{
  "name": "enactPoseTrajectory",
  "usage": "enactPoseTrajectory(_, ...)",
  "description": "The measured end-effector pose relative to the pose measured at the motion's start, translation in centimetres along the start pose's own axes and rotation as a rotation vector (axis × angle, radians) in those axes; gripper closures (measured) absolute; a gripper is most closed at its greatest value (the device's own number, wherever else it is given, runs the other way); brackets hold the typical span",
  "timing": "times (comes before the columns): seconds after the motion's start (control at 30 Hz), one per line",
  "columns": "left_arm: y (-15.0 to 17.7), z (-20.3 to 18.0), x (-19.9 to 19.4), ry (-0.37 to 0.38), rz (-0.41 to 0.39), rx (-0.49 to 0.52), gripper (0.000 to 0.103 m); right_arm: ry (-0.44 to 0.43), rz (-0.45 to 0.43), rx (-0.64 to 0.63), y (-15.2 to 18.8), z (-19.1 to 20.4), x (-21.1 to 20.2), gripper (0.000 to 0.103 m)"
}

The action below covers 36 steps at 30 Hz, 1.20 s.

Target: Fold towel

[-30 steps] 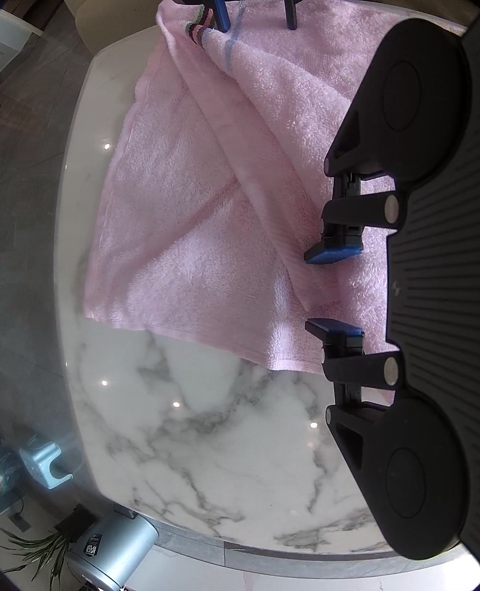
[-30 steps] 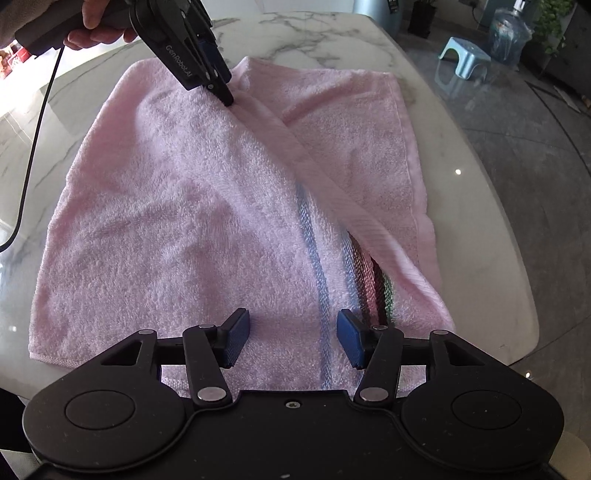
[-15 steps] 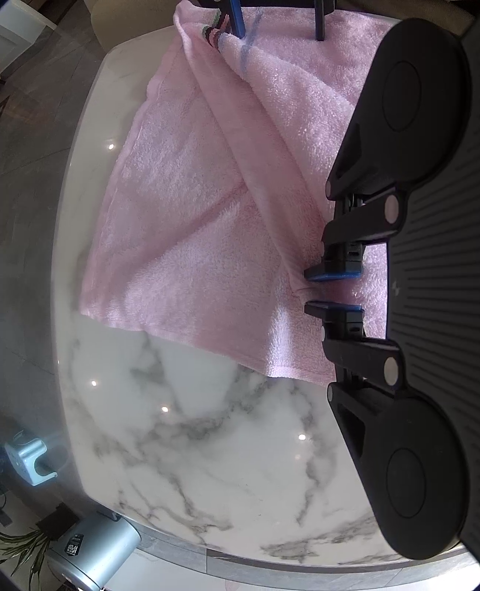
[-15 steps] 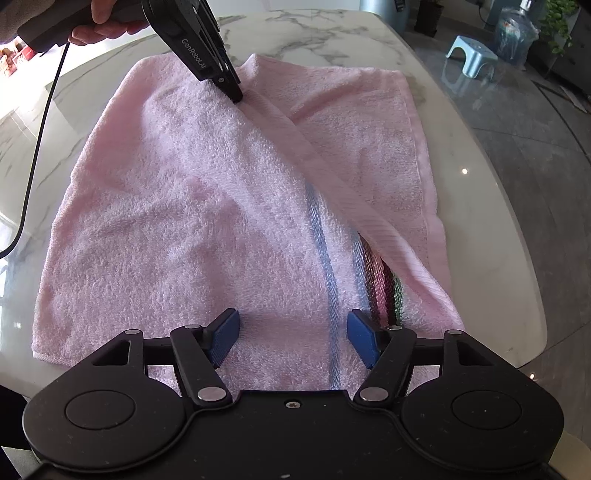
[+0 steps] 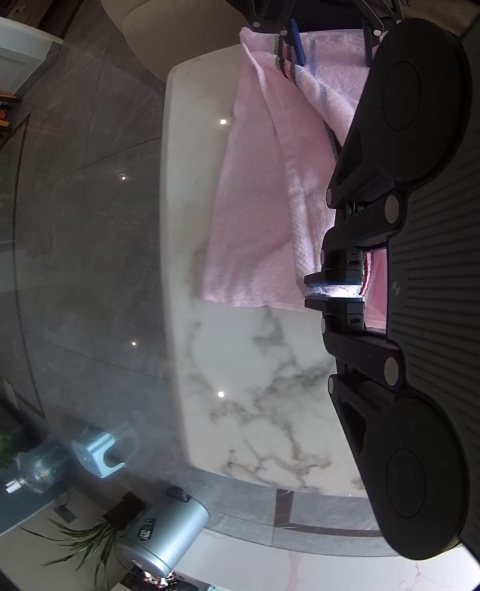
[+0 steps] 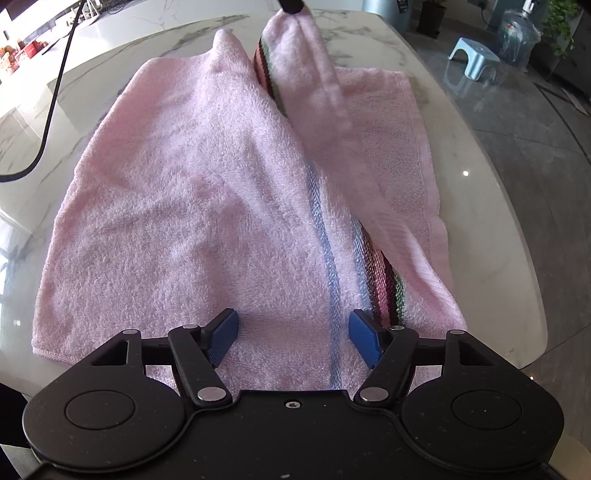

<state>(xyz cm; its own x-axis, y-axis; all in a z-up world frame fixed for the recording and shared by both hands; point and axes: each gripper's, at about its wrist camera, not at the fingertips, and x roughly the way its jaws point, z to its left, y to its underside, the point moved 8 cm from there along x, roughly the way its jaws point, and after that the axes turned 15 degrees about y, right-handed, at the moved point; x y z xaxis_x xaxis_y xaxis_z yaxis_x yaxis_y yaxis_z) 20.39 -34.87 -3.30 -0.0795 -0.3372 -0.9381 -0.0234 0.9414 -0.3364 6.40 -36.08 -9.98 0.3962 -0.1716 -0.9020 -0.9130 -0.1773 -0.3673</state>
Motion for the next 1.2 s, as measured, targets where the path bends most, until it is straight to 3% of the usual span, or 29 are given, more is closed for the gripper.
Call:
enactPoseTrajectory(0.13, -3.7, -0.4, 0.1, -0.015, -0.055, 0.048, 0.099, 0.000, -0.004, -0.003, -0.1, 0.0, 0.1, 0.037)
enactPoseTrajectory(0.3, -6.2, -0.4, 3.4, -0.017, -0.045, 0.068, 0.099, -0.013, -0.007, -0.004, -0.1, 0.0, 0.1, 0.034)
enactPoseTrajectory(0.47, -6.6, 0.6, 7.0, -0.022, -0.029, -0.001, 0.098, -0.031, -0.007, -0.004, 0.1, 0.1, 0.0, 0.030)
enactPoseTrajectory(0.57, -6.2, 1.0, 7.5, -0.034, -0.021, -0.044, 0.092, -0.034, -0.008, -0.009, 0.1, 0.2, -0.1, 0.030)
enactPoseTrajectory(0.7, -5.4, 1.5, 6.6, -0.062, -0.054, -0.092, 0.065, -0.030, -0.007, -0.013, 0.0, 0.3, -0.1, 0.029)
enactPoseTrajectory(0.93, -3.1, 0.9, 2.0, -0.079, -0.097, -0.163, 0.061, -0.051, -0.038, 0.022, -0.2, -0.5, -1.2, 0.031)
enactPoseTrajectory(1.2, 4.4, -2.4, -3.2, -0.125, -0.131, -0.241, 0.061, -0.005, -0.103, 0.095, -0.8, -5.9, -4.0, 0.033)
